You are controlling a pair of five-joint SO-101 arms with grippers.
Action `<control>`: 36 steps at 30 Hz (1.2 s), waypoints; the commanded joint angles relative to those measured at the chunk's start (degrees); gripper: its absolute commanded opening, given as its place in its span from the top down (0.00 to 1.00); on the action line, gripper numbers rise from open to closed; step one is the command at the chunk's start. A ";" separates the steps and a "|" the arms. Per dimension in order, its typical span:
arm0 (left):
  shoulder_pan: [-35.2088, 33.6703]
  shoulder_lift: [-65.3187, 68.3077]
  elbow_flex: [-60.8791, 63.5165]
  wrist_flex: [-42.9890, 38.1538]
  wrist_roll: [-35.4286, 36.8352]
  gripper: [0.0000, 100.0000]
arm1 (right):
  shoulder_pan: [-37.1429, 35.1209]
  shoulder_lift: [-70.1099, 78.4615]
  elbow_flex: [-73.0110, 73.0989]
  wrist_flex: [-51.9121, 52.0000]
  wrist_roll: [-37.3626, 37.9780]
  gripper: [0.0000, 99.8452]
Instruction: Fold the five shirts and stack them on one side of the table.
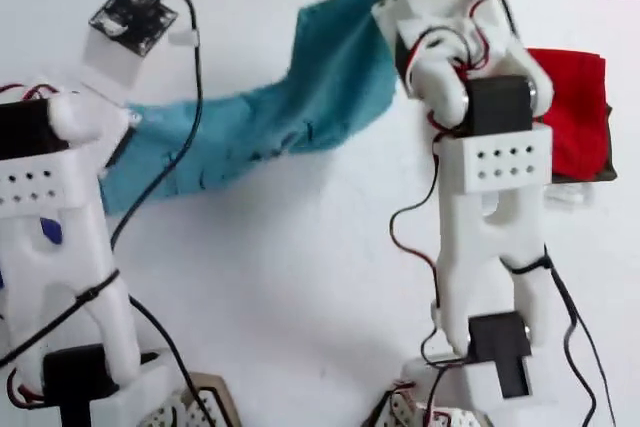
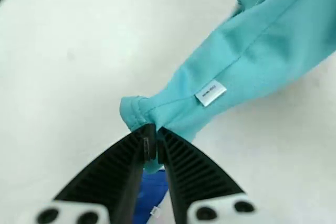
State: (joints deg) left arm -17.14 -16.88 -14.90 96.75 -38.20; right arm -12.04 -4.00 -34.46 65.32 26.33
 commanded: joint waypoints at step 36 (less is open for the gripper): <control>-6.86 -24.44 -21.23 2.46 4.13 0.97 | 4.97 -26.07 -29.80 15.43 0.53 0.98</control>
State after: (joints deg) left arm -23.47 -40.26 -34.77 100.70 -34.86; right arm -7.65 -27.56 -63.38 80.62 26.33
